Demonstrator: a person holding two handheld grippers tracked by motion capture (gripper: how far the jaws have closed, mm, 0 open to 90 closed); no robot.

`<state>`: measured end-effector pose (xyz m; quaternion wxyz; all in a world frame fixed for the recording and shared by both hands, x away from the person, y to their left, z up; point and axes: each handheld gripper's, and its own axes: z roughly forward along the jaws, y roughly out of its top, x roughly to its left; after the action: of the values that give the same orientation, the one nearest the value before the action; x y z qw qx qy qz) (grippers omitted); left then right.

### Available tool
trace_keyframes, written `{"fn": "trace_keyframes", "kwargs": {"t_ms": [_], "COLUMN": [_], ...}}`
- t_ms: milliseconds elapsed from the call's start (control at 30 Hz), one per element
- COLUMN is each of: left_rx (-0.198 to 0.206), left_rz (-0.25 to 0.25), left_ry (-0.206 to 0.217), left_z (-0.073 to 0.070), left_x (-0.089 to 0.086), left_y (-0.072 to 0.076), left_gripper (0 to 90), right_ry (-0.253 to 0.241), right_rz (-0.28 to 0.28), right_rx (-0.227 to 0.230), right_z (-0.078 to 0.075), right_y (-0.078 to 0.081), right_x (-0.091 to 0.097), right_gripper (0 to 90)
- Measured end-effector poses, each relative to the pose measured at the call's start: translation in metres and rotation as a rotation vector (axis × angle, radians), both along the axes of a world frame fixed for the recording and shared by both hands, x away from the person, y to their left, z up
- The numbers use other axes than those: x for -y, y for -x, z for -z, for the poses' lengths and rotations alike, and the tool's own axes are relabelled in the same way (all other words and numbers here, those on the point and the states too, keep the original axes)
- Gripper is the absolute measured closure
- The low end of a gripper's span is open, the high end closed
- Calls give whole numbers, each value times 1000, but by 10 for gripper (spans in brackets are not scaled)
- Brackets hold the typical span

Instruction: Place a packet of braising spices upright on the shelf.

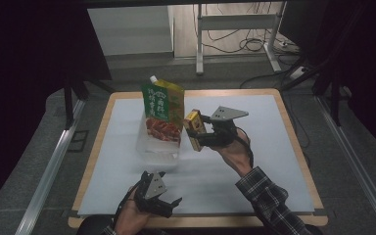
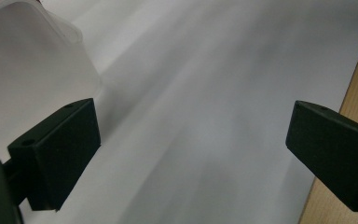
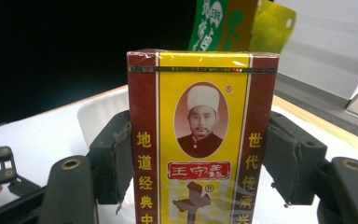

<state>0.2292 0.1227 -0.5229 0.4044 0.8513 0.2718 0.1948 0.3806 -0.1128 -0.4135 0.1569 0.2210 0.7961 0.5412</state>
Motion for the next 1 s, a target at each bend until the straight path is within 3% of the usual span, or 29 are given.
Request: {"fn": "trace_keyframes", "kwargs": {"t_ms": [367, 700, 1000], "left_rx": [1, 2, 0], "left_rz": [3, 5, 7], "left_ry": [0, 1, -1], "left_z": [0, 0, -1], "left_x": [0, 0, 0], "left_y": [0, 0, 1], "left_gripper": [30, 30, 30], "right_ry": [-19, -56, -64], "right_rz": [-47, -87, -90], "right_rx": [28, 19, 14], "right_z": [3, 11, 22], "right_y": [-1, -6, -10], "right_x": [-29, -57, -77], "right_gripper": [320, 320, 320]}}
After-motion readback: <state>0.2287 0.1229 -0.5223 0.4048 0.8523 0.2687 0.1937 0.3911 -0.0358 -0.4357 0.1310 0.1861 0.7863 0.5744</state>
